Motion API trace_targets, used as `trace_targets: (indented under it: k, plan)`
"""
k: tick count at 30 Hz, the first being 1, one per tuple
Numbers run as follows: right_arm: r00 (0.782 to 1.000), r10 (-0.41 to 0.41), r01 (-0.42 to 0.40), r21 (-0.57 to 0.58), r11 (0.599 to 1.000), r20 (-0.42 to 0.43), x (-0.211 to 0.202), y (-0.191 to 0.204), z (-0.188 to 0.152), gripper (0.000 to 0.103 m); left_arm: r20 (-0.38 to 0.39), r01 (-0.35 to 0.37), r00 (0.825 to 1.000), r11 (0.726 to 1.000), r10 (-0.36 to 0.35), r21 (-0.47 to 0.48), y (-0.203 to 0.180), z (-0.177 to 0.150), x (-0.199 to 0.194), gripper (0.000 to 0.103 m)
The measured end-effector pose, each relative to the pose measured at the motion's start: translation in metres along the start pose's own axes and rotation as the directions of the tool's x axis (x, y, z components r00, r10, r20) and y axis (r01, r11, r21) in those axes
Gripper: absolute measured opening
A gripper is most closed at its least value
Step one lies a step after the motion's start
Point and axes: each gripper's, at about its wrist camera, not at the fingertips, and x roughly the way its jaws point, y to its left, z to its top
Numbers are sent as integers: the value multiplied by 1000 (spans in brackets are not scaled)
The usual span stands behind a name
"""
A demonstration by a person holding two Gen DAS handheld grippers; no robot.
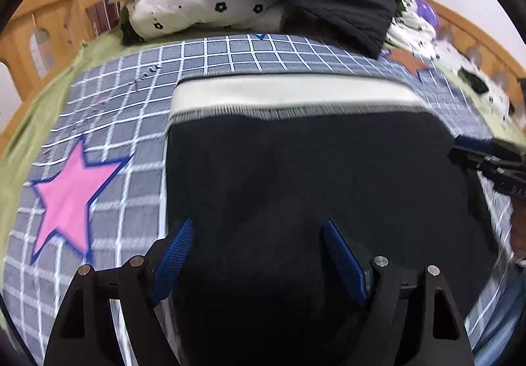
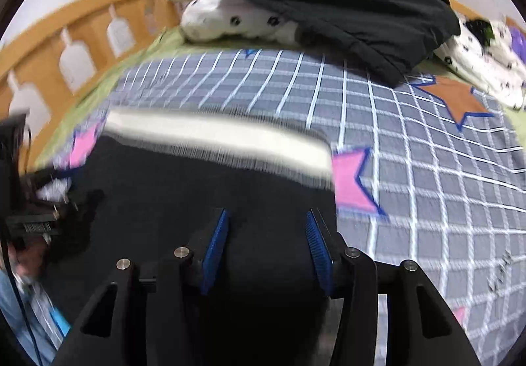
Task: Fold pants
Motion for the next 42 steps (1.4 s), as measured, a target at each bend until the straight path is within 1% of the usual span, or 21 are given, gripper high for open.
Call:
trace_targets:
  k: [2, 4, 6, 9, 12, 14, 16, 18, 21, 26, 29, 30, 31, 32, 33, 35, 36, 37, 39, 40, 42]
  plan:
    - [1000, -8, 8, 11, 1000, 14, -16, 3, -19, 48, -7, 40, 999, 999, -40, -23, -2, -22, -15, 79]
    - [1000, 11, -10, 61, 998, -9, -29, 5, -39, 48, 2, 74, 997, 996, -74, -42, -4, -47, -32, 79]
    - [999, 17, -14, 84, 996, -38, -36, 9, -55, 48, 24, 51, 998, 998, -51, -23, -9, -70, -50, 79]
    - [998, -28, 30, 48, 998, -52, -49, 23, -76, 48, 25, 33, 999, 999, -32, -14, -7, -91, -67, 79]
    - [998, -31, 32, 23, 999, -61, -59, 32, -88, 48, -28, 53, 998, 997, -54, -60, 5, -109, -71, 79]
    - [997, -35, 37, 32, 999, -62, -64, 33, -95, 48, -61, 2, 998, 996, -7, -85, 13, -120, -70, 78]
    - [997, -35, 38, 52, 998, -64, -67, 32, -99, 48, -74, -84, 994, 994, 79, -63, 17, -127, -70, 69]
    - [997, -28, 33, 72, 997, -67, -69, 30, -102, 48, -47, -149, 988, 988, 147, -29, 18, -130, -75, 69]
    - [997, -30, 35, 76, 997, -64, -71, 29, -103, 48, -27, -178, 984, 984, 178, 4, 15, -130, -77, 69]
    - [998, -33, 38, 75, 996, -62, -72, 28, -102, 48, 31, -253, 967, 958, 251, 134, -6, -126, -68, 68]
    - [997, -39, 43, 64, 997, -64, -71, 29, -103, 48, 64, -293, 956, 940, 286, 173, -17, -120, -61, 51]
    - [997, -40, 44, 60, 997, -64, -70, 30, -103, 48, 61, -291, 957, 941, 285, 172, -20, -118, -59, 38]
    - [997, -36, 40, 61, 997, -65, -69, 30, -103, 48, 57, -268, 963, 950, 263, 160, -22, -116, -59, 25]
    - [997, -38, 42, 56, 998, -64, -69, 31, -104, 48, 83, -268, 962, 955, 259, 126, -25, -115, -65, 24]
    - [997, -39, 42, 53, 998, -61, -69, 31, -104, 48, 154, -249, 959, 967, 237, 59, -21, -113, -78, 22]
    - [998, -46, 48, 43, 998, -53, -71, 32, -104, 48, 190, -177, 965, 984, 180, -34, -9, -109, -91, 22]
    - [998, -51, 52, 39, 998, -44, -73, 33, -104, 48, 158, -134, 977, 988, 145, -79, 0, -106, -89, 22]
    - [998, -53, 54, 38, 998, -27, -76, 33, -104, 48, 91, -105, 989, 988, 116, -115, 9, -108, -78, 22]
    - [998, -61, 61, 35, 998, -3, -79, 34, -105, 48, -12, -92, 996, 984, 91, -155, 18, -117, -56, 22]
    - [998, -67, 67, 30, 997, -2, -79, 35, -106, 48, 21, -81, 996, 983, 86, -167, 19, -121, -60, 24]
    - [997, -78, 78, 12, 997, -20, -76, 36, -107, 48, -2, -79, 997, 985, 79, -154, 17, -117, -66, 24]
